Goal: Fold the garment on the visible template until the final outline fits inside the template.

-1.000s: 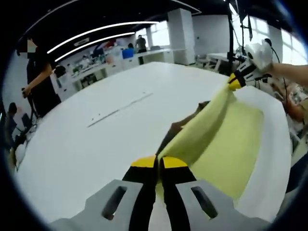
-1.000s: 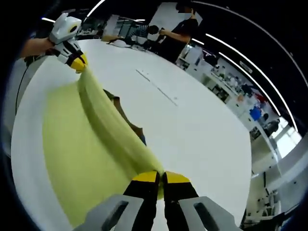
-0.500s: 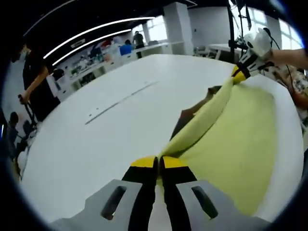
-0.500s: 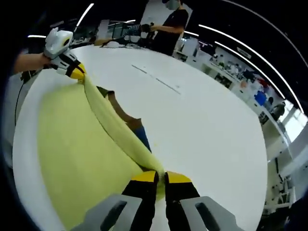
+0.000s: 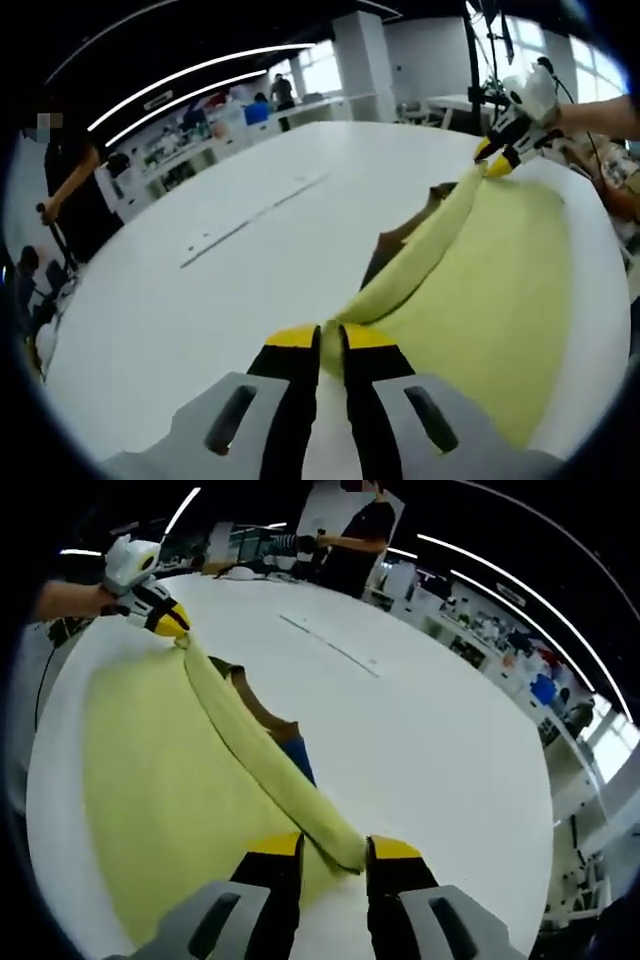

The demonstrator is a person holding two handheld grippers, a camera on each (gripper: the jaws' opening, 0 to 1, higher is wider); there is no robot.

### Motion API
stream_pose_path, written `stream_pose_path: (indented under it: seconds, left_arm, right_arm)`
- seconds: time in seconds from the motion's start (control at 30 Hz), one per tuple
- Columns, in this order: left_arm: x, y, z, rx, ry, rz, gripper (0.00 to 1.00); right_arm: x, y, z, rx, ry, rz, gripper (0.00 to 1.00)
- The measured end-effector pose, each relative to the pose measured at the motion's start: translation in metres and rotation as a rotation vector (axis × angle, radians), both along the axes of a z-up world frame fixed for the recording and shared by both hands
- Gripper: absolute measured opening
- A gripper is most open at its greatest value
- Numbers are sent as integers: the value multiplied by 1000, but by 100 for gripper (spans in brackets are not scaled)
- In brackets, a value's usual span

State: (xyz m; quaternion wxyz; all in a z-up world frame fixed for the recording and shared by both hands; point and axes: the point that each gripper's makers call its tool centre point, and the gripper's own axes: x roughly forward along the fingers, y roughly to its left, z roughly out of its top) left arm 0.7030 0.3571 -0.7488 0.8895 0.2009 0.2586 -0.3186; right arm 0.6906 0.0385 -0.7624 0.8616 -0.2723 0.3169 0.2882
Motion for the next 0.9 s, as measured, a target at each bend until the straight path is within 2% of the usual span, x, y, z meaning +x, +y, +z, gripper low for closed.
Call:
stream_pose_path:
  seconds: [0.07,0.13,0.23,0.47,0.53,0.67,0.9]
  left_arm:
    - [-4,0,-2,44,-12,-36,12]
    - [-6,1,-3,104,-42,-78,15]
    - [-6,4,-10,185,-57,-112,18]
    - [3,4,-18,200,-60,-106,16]
    - [6,7,-21,250,-76,-120,14]
    - [5,5,-24,241,-70,-128,13]
    - [6,7,-22,266,-91,-140,12]
  right_arm:
    - [-2,0,1,-16,-10,14,29]
    - [-3,0,1,-29,-17,22,27]
    - [-3,-1,1,-49,-35,30,26]
    - [-2,-5,-5,-96,-38,35,21]
    - [0,-7,-9,-113,-38,37,19]
    - [0,-7,-13,-125,-35,33,16]
    - [2,-7,-16,-125,-46,46,5]
